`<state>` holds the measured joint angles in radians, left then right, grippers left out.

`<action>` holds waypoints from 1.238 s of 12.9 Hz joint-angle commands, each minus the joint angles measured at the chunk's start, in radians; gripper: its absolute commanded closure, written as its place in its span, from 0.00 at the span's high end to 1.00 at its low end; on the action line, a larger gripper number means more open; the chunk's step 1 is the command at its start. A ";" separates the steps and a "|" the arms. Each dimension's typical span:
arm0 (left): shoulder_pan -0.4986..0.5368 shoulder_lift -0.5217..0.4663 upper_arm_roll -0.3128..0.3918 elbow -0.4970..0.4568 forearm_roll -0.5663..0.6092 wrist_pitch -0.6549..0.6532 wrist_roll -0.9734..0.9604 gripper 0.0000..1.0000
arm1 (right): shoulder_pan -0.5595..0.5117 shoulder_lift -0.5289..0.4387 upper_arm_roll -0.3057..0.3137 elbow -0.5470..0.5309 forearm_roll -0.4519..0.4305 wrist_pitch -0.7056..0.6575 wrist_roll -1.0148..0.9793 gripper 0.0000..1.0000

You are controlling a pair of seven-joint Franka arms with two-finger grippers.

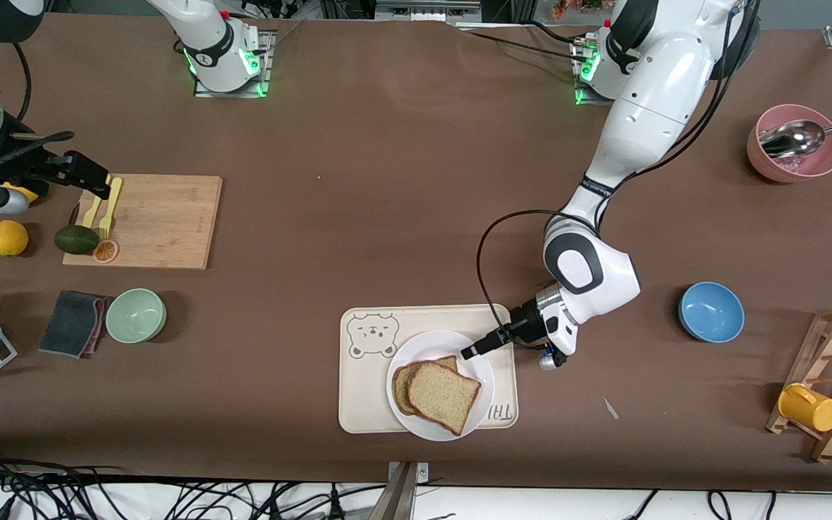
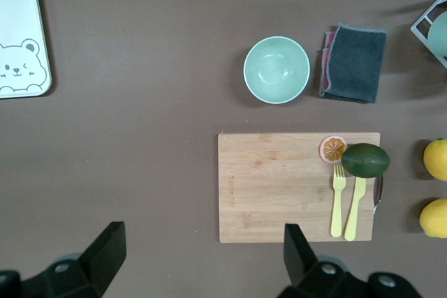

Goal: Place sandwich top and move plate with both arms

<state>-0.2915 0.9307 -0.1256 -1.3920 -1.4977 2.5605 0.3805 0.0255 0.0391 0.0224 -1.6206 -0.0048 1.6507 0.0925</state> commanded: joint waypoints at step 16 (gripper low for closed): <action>0.193 -0.527 -0.069 -0.689 0.535 -0.014 -0.020 0.99 | 0.004 -0.025 -0.024 -0.005 -0.006 -0.006 0.015 1.00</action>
<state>-0.1609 0.5156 -0.1824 -1.9670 -1.0498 2.5602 0.3742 0.0284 0.0316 -0.0010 -1.6199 -0.0101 1.6450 0.0837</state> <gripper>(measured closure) 0.004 0.000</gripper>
